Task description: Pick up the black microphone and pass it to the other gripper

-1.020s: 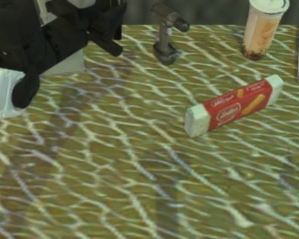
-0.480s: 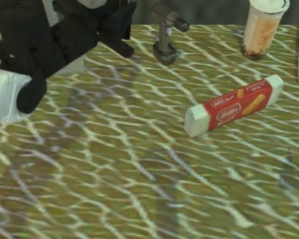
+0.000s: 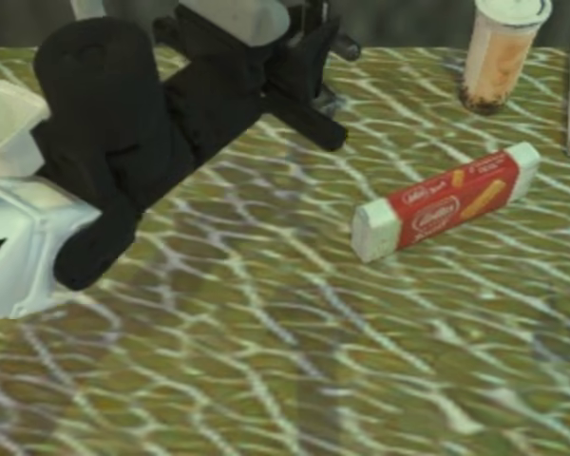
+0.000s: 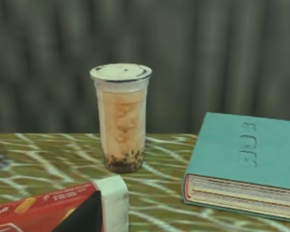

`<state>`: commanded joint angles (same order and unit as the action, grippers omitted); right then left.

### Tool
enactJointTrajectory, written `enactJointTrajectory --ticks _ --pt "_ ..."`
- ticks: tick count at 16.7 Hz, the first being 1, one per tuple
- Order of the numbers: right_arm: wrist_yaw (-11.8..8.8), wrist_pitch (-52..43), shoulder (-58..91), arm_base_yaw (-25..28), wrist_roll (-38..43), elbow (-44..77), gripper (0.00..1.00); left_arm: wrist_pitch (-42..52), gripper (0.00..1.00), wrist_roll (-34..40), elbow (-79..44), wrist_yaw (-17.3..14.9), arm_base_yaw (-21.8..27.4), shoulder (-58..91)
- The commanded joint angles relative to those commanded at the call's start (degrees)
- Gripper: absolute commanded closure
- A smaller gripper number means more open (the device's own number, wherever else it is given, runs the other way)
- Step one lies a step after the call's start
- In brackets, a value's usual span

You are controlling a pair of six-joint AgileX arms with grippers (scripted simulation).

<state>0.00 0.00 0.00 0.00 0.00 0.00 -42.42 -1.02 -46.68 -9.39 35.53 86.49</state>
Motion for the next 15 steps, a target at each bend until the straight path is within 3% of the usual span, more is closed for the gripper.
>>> enactJointTrajectory --ticks 12,15 --pt "0.0 0.0 0.1 0.1 0.0 0.0 0.0 0.2 1.0 0.0 0.3 0.8 0.8 -0.8" --pt "-0.2 1.6 3.8 2.5 -0.1 2.2 0.0 0.2 1.0 0.0 0.3 0.8 0.8 -0.8"
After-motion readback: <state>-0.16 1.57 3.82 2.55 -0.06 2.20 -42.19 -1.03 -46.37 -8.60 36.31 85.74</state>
